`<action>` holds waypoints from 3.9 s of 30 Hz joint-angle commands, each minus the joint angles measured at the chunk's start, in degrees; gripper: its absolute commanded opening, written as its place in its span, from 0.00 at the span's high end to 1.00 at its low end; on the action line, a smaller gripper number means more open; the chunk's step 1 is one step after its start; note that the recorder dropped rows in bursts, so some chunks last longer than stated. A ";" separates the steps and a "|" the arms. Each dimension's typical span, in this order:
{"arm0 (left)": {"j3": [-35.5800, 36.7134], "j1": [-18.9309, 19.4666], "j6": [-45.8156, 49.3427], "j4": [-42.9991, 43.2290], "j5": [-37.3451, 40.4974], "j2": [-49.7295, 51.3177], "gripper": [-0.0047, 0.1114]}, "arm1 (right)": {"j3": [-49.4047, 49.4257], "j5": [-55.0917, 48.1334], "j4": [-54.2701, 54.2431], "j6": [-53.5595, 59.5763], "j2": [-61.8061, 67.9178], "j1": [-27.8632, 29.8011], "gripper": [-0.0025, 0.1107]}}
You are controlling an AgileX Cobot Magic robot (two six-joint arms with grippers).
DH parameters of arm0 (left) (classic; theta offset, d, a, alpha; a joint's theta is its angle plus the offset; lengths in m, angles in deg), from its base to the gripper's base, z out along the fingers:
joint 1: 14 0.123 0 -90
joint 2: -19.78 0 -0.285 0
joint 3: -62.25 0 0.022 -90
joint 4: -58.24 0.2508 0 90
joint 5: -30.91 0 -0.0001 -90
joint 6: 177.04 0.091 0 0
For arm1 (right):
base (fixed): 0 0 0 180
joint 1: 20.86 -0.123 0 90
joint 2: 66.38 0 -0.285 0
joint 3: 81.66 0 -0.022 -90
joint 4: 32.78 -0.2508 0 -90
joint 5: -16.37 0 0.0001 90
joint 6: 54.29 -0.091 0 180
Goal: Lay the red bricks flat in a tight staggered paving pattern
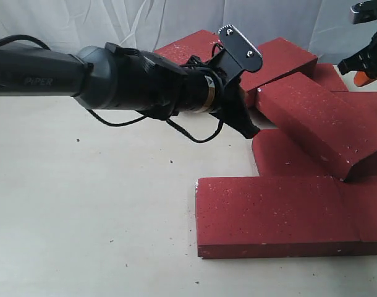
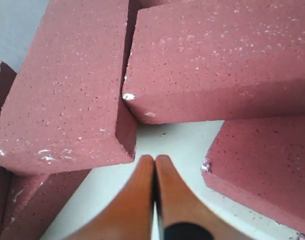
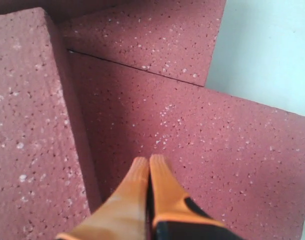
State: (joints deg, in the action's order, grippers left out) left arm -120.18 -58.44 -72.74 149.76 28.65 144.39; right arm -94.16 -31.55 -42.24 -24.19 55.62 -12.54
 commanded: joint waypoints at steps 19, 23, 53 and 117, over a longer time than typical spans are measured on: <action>-8.35 0.87 85.32 -76.88 37.51 -2.93 0.96 | -0.36 0.97 -0.30 0.28 0.32 0.24 0.99; -8.82 -0.32 103.66 -103.76 28.05 -2.56 0.96 | -0.36 0.24 -0.30 1.28 0.34 0.01 0.99; -31.39 -7.10 107.76 -112.32 29.14 17.03 0.96 | -0.41 -10.51 -3.50 6.34 2.49 -1.09 0.99; 29.12 2.53 81.89 -90.97 20.05 -23.81 0.96 | -8.85 -3.52 -4.02 1.69 10.14 -40.96 0.99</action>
State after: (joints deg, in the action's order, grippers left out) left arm -91.38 -58.20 9.66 57.75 53.26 121.78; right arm -102.93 -33.82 -44.70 -21.48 65.40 -52.86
